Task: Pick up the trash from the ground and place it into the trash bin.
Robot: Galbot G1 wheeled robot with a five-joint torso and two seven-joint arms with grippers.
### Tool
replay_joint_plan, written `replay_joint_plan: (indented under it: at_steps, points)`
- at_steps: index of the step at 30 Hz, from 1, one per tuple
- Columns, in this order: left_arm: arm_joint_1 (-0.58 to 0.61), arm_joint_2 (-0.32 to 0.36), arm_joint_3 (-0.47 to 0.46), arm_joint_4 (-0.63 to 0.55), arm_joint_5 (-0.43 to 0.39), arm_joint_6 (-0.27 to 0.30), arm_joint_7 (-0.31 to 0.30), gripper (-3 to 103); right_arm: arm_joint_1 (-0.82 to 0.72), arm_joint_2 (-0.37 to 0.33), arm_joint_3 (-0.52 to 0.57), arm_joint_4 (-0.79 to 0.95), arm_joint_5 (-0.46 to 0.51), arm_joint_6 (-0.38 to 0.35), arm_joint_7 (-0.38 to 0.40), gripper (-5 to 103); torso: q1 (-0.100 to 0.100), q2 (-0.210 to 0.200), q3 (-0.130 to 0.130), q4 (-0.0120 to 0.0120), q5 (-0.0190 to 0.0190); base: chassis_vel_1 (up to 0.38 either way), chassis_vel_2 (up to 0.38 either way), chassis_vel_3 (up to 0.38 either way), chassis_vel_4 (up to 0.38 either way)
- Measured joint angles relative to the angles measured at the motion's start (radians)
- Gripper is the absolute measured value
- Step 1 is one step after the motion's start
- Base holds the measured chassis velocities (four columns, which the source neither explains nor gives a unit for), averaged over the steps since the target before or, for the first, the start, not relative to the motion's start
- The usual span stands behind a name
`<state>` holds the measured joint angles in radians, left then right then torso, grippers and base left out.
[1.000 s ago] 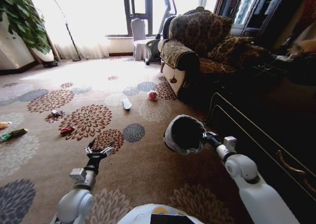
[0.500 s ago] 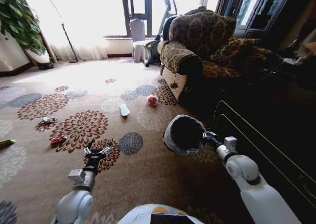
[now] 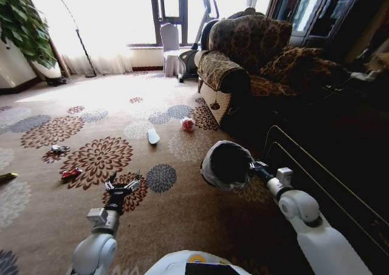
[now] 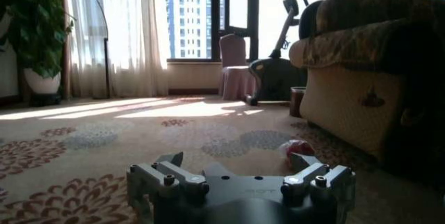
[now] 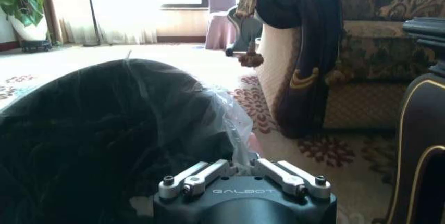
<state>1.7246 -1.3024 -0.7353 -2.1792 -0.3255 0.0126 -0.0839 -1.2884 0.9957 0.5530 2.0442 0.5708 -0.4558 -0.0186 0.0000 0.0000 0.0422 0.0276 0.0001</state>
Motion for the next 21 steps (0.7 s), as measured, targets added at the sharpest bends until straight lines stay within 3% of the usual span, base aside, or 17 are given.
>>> replay_joint_plan:
  at_steps: [21]
  points:
    - [-0.012,-0.018,-0.001,0.014,-0.002,-0.005,0.004,100,-0.049,0.019,0.014,0.021,0.001,0.026,0.0,1,0.0,0.0,0.0,-0.0002,-0.0001,0.0,0.0,0.0,0.0]
